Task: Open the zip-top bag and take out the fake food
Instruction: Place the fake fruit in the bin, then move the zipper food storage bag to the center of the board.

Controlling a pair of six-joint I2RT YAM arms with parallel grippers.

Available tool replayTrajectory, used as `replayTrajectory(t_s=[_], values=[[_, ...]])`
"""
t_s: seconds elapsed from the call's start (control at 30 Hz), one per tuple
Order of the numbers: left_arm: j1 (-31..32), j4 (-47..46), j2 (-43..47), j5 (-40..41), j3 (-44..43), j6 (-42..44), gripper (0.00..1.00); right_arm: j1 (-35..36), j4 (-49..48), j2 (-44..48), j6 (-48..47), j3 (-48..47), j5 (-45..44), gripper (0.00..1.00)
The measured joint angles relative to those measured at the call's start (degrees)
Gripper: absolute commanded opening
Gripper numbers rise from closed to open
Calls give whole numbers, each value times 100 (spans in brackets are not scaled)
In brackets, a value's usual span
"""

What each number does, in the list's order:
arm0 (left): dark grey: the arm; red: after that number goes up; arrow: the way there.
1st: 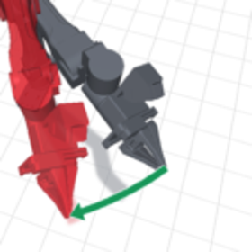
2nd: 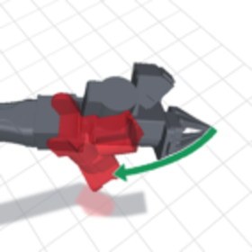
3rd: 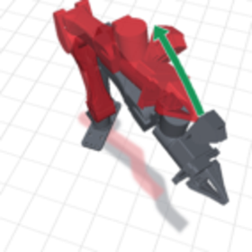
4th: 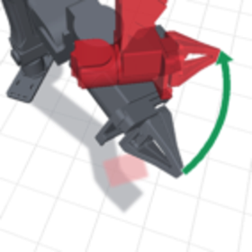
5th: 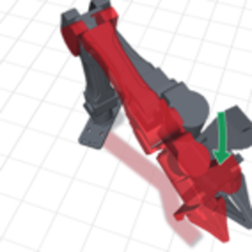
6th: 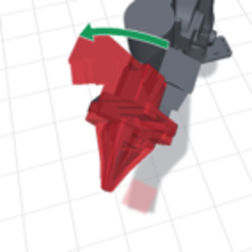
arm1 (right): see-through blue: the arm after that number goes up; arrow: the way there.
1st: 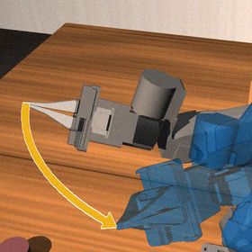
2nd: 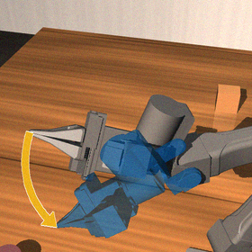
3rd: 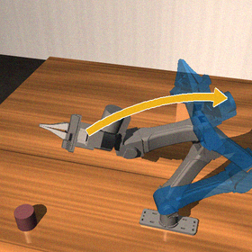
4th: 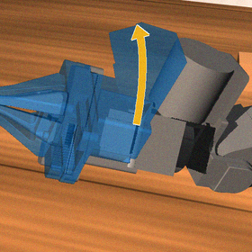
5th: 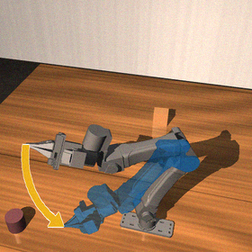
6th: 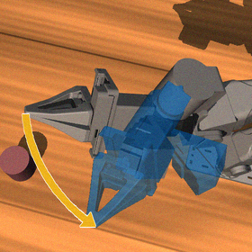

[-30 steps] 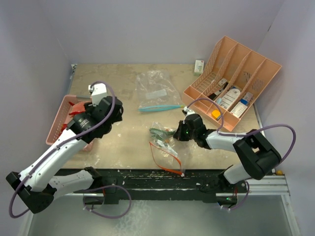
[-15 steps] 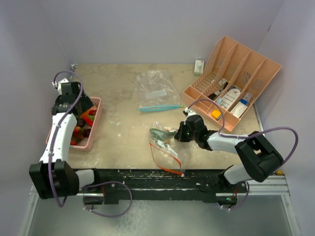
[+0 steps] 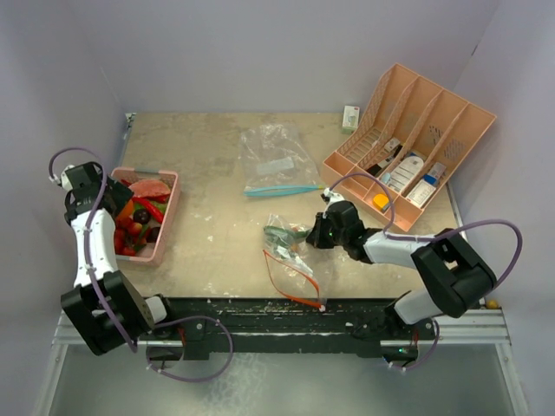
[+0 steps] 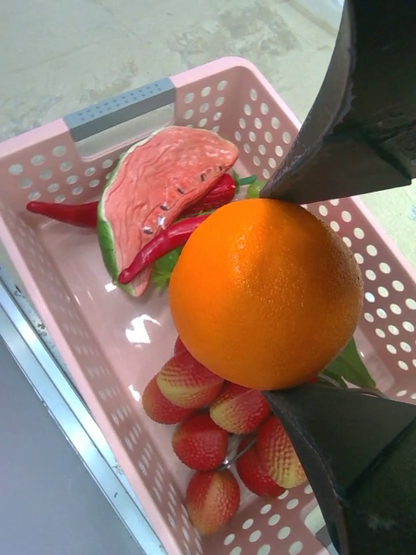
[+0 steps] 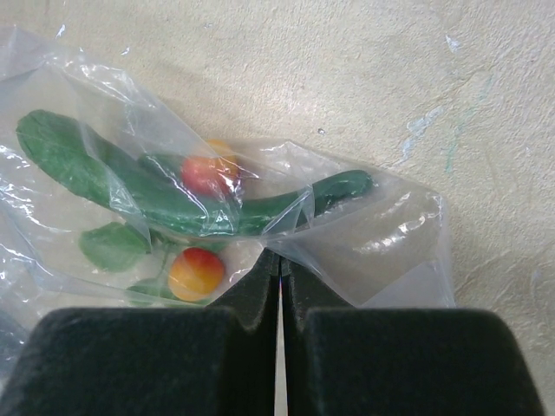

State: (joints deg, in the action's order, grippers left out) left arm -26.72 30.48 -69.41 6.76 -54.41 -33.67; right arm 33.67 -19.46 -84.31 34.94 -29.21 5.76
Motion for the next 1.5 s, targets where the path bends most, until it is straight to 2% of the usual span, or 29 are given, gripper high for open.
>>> replayTrajectory(t_s=[0.27, 0.33, 0.4, 0.5, 0.83, 0.93, 1.03, 1.23, 1.33, 1.5], values=[[-651, -238, -562, -599, 0, -280, 73, -9, -85, -55, -4, -15, 35, 0], [-708, -264, -584, -660, 0, -321, 78, -17, -81, -55, -11, -13, 46, 0], [-728, -302, -584, -710, -2, -348, 92, -28, -76, -55, -24, -13, 70, 0], [-774, -317, -643, -739, -50, -428, 99, -35, -68, -52, -44, -13, 87, 0], [-671, -435, -560, -791, -140, -393, 99, -37, -55, -46, -44, -15, 87, 0], [-184, -435, -125, -503, -138, -264, 99, -37, -44, -46, -44, -17, 87, 0], [619, -457, 621, -354, -114, -203, 100, -37, -9, -46, -42, -37, 96, 0], [1652, -562, 2083, -546, 184, -264, 88, -37, 164, 55, 157, -33, 72, 0], [2109, -514, 2459, -728, 444, -269, 85, -37, 326, 317, 293, 13, -4, 0], [2743, -404, 2579, -1049, 868, -295, 79, -37, 321, 935, 577, 83, -96, 0]])
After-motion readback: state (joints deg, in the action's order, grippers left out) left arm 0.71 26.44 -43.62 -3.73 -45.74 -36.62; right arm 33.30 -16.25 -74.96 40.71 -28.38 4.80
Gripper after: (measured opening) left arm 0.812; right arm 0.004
